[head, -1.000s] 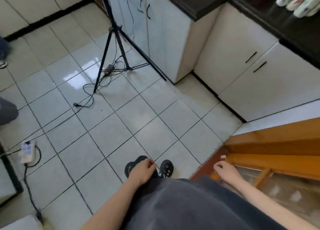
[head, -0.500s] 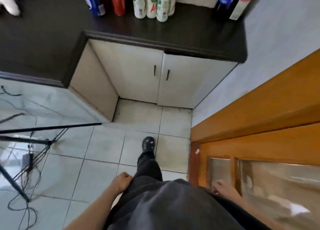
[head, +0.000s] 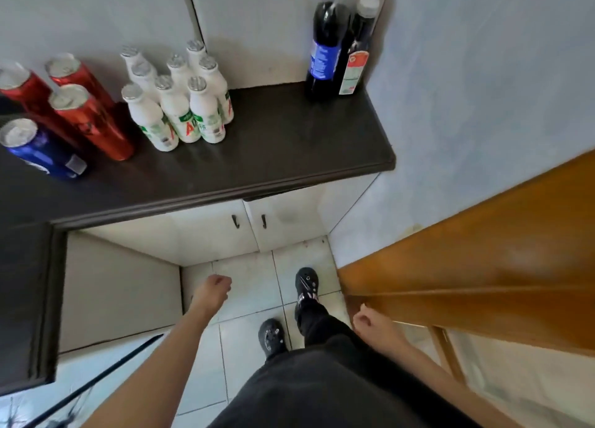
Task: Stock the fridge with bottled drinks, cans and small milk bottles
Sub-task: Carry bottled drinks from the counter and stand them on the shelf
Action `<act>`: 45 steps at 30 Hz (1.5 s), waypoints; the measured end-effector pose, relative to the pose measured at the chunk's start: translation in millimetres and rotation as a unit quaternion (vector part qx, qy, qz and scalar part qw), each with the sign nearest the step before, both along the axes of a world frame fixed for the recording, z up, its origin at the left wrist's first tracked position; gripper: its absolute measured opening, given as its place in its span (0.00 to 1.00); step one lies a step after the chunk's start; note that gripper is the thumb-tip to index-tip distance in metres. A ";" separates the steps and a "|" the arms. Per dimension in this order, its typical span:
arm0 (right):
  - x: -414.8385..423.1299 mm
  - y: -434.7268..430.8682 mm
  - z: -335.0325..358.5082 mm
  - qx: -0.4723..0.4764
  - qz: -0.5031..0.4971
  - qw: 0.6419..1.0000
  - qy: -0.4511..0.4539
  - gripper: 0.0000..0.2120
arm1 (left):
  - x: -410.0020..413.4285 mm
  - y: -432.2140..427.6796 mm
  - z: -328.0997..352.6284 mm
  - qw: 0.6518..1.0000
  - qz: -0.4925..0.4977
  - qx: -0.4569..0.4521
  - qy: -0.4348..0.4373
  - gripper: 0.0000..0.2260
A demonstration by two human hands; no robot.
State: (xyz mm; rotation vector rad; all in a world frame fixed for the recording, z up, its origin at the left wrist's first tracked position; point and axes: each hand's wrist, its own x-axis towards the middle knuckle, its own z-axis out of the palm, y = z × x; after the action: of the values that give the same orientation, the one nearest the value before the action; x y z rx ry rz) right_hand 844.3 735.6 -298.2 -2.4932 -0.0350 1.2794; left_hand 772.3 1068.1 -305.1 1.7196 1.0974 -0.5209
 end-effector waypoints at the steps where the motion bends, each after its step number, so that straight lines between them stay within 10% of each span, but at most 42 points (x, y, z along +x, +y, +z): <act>1: 9.0 4.0 -2.5 0.002 -0.001 1.000 0.005 0.11 | 6.0 -4.5 1.2 1.000 0.009 -0.016 0.001 0.05; 8: 124.8 67.1 19.3 0.122 -0.102 0.976 -0.146 0.11 | 63.4 -33.6 29.9 0.994 0.012 -0.101 -0.030 0.06; 22: 371.8 198.5 156.5 0.353 -0.212 0.754 -0.512 0.17 | 335.6 16.4 171.6 0.898 -0.004 0.072 -0.433 0.06; 36: 420.3 201.7 164.9 0.300 -0.068 0.810 -0.499 0.25 | 429.6 1.1 188.0 0.785 -0.173 0.308 -0.509 0.20; 45: 414.9 193.9 150.7 0.302 -0.100 0.797 -0.514 0.19 | 399.6 0.7 165.2 0.819 -0.101 0.257 -0.503 0.12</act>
State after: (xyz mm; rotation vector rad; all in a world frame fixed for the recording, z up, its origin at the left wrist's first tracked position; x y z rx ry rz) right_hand 1259.3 929.5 -147.5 -2.1880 -0.3600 -0.2796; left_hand 1172.0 1068.8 -139.9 2.1530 0.2626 0.6163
